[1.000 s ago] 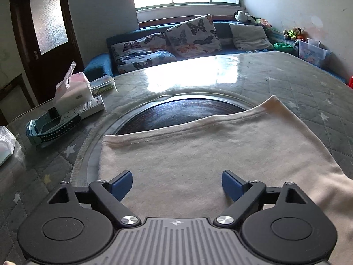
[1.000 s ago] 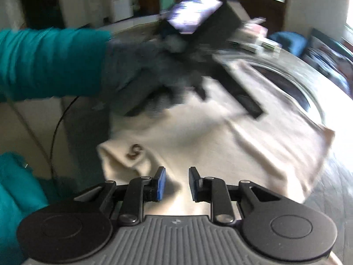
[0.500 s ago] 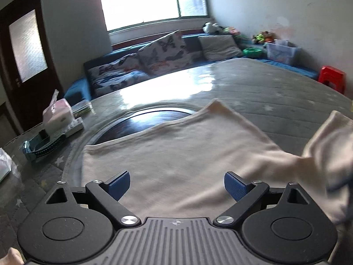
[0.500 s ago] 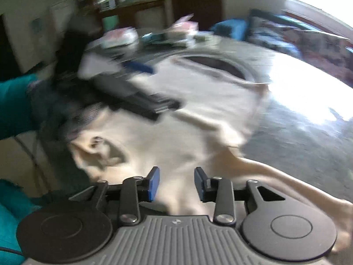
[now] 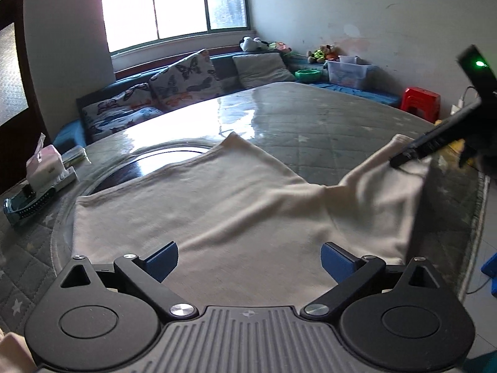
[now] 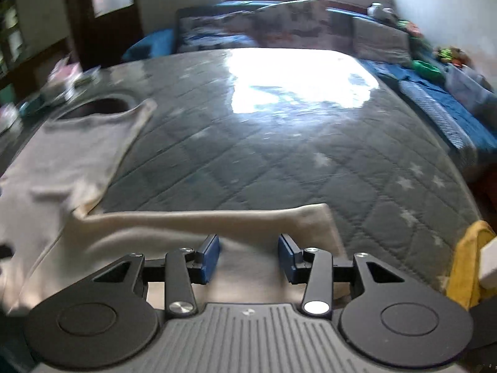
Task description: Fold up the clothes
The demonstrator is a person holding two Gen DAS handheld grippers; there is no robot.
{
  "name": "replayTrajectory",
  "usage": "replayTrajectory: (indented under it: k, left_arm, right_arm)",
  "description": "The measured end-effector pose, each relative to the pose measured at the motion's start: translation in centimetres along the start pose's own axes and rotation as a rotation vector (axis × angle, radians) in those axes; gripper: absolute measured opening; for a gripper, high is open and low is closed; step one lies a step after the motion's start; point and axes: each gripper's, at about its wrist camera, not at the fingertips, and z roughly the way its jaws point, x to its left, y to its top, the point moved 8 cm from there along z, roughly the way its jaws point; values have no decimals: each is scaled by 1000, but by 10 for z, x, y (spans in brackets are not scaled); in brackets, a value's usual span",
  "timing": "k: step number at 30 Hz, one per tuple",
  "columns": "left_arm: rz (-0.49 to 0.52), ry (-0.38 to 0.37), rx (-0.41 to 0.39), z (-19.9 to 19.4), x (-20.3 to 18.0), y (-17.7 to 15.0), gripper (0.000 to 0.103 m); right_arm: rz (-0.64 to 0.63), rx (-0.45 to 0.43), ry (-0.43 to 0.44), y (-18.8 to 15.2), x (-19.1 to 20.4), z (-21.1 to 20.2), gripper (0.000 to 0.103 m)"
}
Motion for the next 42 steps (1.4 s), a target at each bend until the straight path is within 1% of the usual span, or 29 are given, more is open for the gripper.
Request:
replayTrajectory:
  k: [4, 6, 12, 14, 17, 20, 22, 25, 28, 30, 33, 35, 37, 38, 39, 40, 41, 42]
  left_arm:
    - [14, -20, 5, -4, -7, -6, 100]
    - [21, -24, 11, -5, -10, -9, 100]
    - [8, -2, 6, -11, -8, -12, 100]
    - [-19, 14, -3, -16, -1, -11, 100]
    - [-83, 53, -9, -24, 18, -11, 100]
    - [-144, 93, -15, -34, 38, -13, 100]
    - [-172, 136, -22, -43, 52, -17, 100]
    - [-224, 204, -29, -56, 79, -22, 102]
    - [-284, 299, -34, -67, 113, -27, 103]
    - [-322, 380, -36, -75, 139, -32, 103]
    - [-397, 525, -23, -88, 186, -44, 103]
    - [-454, 616, -2, -96, 215, -57, 103]
    - [-521, 696, 36, -103, 245, -75, 102]
    - [-552, 710, 50, -106, 255, -82, 101]
    - [-583, 708, 62, -108, 264, -90, 100]
    - [-613, 707, 73, -110, 272, -97, 98]
    - [-644, 705, 84, -112, 281, -104, 93]
    - [-673, 690, 93, -112, 287, -110, 90]
  right_arm:
    - [22, -25, -54, 3, -23, 4, 41]
    - [17, -37, -78, 6, -28, 8, 41]
    - [-15, -58, -98, 15, -23, 13, 43]
    - [-25, -64, -103, 18, -20, 14, 46]
    - [-42, -75, -109, 23, -16, 16, 46]
    - [-67, -101, -77, 29, -1, 8, 48]
    - [-99, -112, -33, 33, 17, 2, 50]
    - [-187, -123, 57, 36, 58, -4, 52]
    - [-271, -126, 151, 36, 100, -8, 54]
    - [-340, -127, 211, 34, 132, -11, 54]
    - [-415, -122, 281, 30, 168, -14, 54]
    - [-457, -117, 316, 29, 187, -17, 54]
    - [-488, -111, 339, 25, 201, -17, 54]
    - [-500, -107, 348, 23, 208, -17, 54]
    - [-510, -102, 356, 21, 212, -17, 54]
    - [-520, -98, 363, 20, 217, -17, 54]
    - [-529, -94, 371, 18, 222, -17, 54]
    - [-538, -89, 377, 16, 226, -17, 54]
